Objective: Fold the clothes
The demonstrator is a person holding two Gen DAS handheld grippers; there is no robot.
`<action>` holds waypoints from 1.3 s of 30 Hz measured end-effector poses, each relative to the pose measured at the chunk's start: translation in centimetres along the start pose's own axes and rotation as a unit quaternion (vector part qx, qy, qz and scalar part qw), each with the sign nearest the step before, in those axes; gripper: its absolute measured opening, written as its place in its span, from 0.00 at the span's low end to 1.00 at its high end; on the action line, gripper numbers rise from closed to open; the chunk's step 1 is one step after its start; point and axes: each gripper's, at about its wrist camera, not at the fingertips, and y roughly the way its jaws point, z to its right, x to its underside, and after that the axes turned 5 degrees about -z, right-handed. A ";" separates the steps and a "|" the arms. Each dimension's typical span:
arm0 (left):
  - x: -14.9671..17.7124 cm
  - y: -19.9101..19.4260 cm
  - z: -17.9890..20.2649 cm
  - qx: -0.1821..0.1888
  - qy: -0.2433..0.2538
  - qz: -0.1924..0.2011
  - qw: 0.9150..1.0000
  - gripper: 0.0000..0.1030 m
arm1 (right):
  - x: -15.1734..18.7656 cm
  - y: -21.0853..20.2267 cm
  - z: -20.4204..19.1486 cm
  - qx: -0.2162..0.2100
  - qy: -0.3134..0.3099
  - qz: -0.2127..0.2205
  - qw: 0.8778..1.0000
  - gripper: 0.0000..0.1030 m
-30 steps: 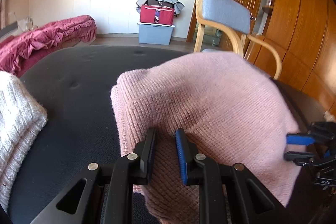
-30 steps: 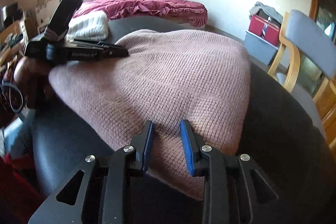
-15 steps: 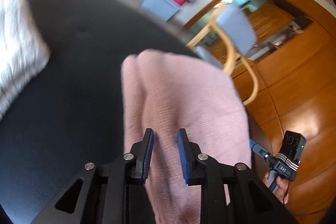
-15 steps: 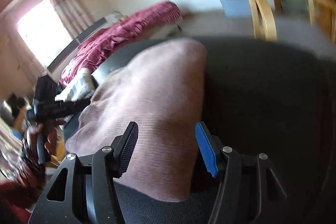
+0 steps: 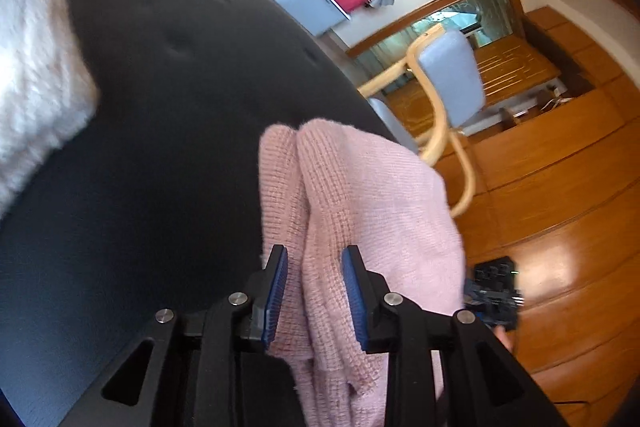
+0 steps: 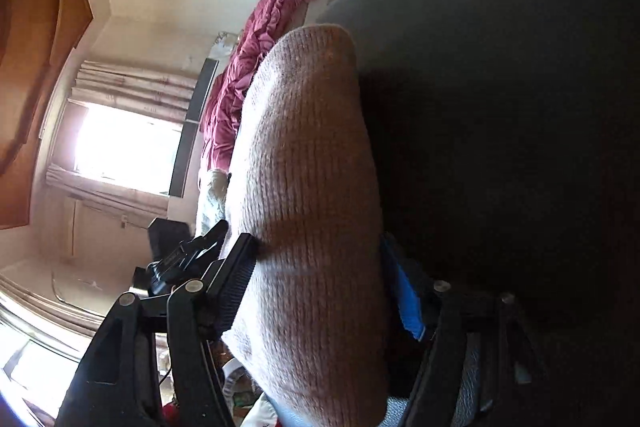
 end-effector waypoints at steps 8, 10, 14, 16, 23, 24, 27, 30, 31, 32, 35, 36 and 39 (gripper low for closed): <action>-0.1 -0.3 -1.6 0.004 -0.006 0.002 1.000 0.35 | -1.2 1.0 -0.9 0.013 -0.011 -0.027 1.000 0.71; -0.2 0.0 -1.7 0.006 -0.002 -0.011 1.000 0.35 | -1.2 0.9 -0.9 0.016 -0.018 -0.026 0.999 0.71; -0.4 0.6 -1.8 0.010 0.008 -0.037 0.999 0.35 | -1.0 1.0 -1.2 0.020 -0.043 -0.040 0.998 0.73; -0.6 1.1 -1.5 0.008 0.022 -0.045 0.999 0.35 | -0.9 1.6 -1.6 0.021 -0.053 -0.051 0.997 0.77; -1.7 2.4 -1.6 0.037 0.008 -0.056 0.998 0.35 | -0.9 3.5 -2.9 0.034 -0.071 -0.083 0.993 0.86; -1.6 2.2 -1.6 0.040 0.007 -0.058 0.997 0.35 | -0.9 3.7 -3.0 0.034 -0.069 -0.086 0.993 0.86; -1.8 1.8 -2.6 0.073 -0.014 -0.061 0.995 0.35 | -1.3 2.8 -2.5 0.025 -0.062 -0.090 0.994 0.88; -1.8 1.3 -4.7 0.145 -0.058 -0.046 0.987 0.35 | -1.4 2.4 -2.7 0.021 -0.067 -0.096 0.993 0.88; -1.9 1.3 -5.1 0.164 -0.066 -0.042 0.983 0.35 | -1.3 2.4 -2.7 0.020 -0.070 -0.098 0.993 0.88; -1.8 1.3 -5.4 0.179 -0.070 -0.040 0.981 0.35 | -1.1 2.4 -2.6 0.020 -0.071 -0.100 0.992 0.88; -1.9 1.5 -5.2 0.194 -0.060 -0.046 0.978 0.35 | -0.9 2.4 -2.7 0.019 -0.072 -0.103 0.992 0.88; -1.9 1.8 -5.3 0.209 -0.062 -0.050 0.975 0.37 | -0.8 2.4 -2.7 0.019 -0.073 -0.104 0.992 0.88; -2.1 2.3 -5.7 0.260 -0.076 -0.058 0.961 0.42 | -0.5 2.3 -2.9 0.022 -0.080 -0.106 0.991 0.88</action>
